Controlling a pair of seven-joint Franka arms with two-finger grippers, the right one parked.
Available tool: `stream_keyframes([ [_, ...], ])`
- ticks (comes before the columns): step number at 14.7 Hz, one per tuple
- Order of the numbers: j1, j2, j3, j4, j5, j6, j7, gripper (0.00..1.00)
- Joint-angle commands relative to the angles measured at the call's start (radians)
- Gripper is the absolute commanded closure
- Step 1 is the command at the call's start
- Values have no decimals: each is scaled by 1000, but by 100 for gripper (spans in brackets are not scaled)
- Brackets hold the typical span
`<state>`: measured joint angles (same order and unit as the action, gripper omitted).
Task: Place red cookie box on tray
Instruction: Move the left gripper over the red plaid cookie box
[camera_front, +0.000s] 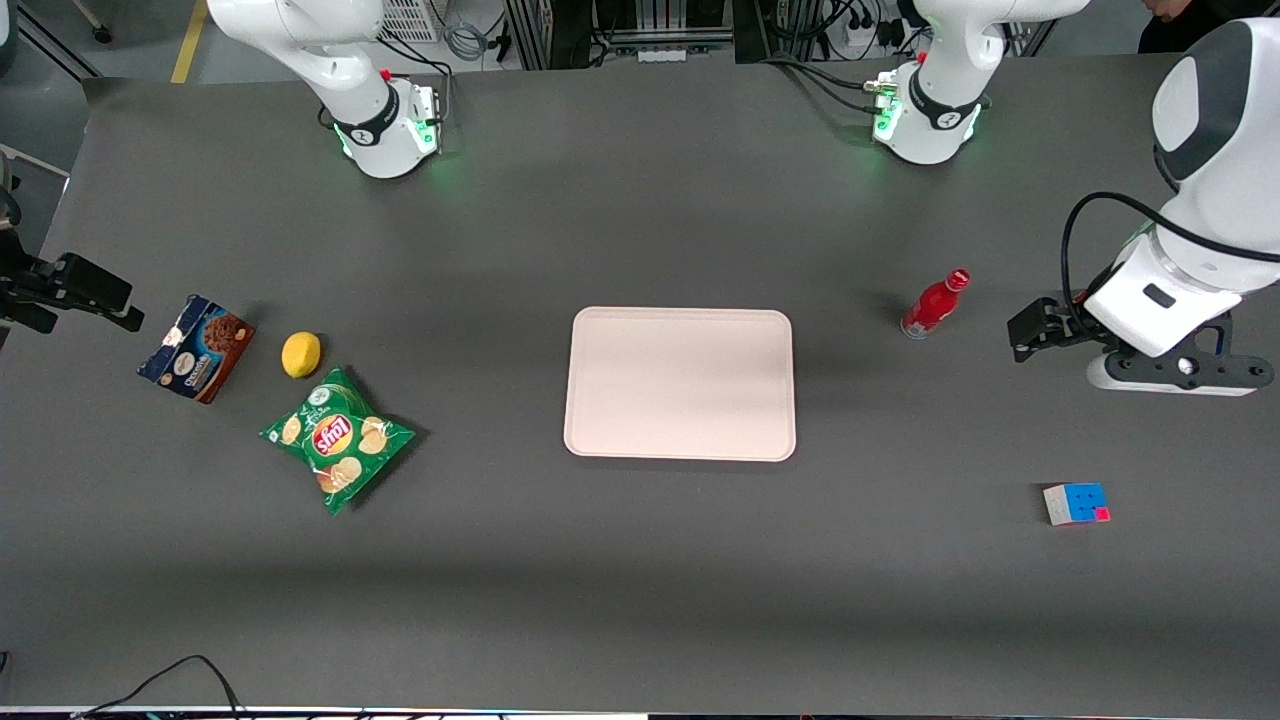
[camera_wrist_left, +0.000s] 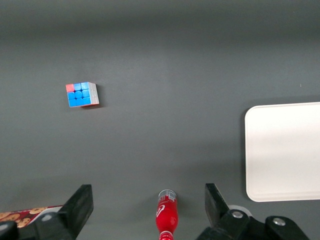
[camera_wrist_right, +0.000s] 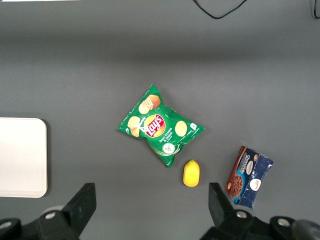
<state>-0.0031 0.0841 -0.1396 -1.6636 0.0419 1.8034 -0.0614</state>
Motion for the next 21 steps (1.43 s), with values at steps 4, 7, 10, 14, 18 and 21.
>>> stream_keyframes([
  [4,5,19,14,38,-17,-49,75,0],
  [7,6,20,15,39,-14,-49,75,0],
  [10,5,19,14,39,-17,-87,75,0],
  [14,14,14,40,54,-13,-122,165,0],
  [18,14,13,130,56,-5,-174,496,0],
  [21,15,13,207,54,-7,-231,771,0],
])
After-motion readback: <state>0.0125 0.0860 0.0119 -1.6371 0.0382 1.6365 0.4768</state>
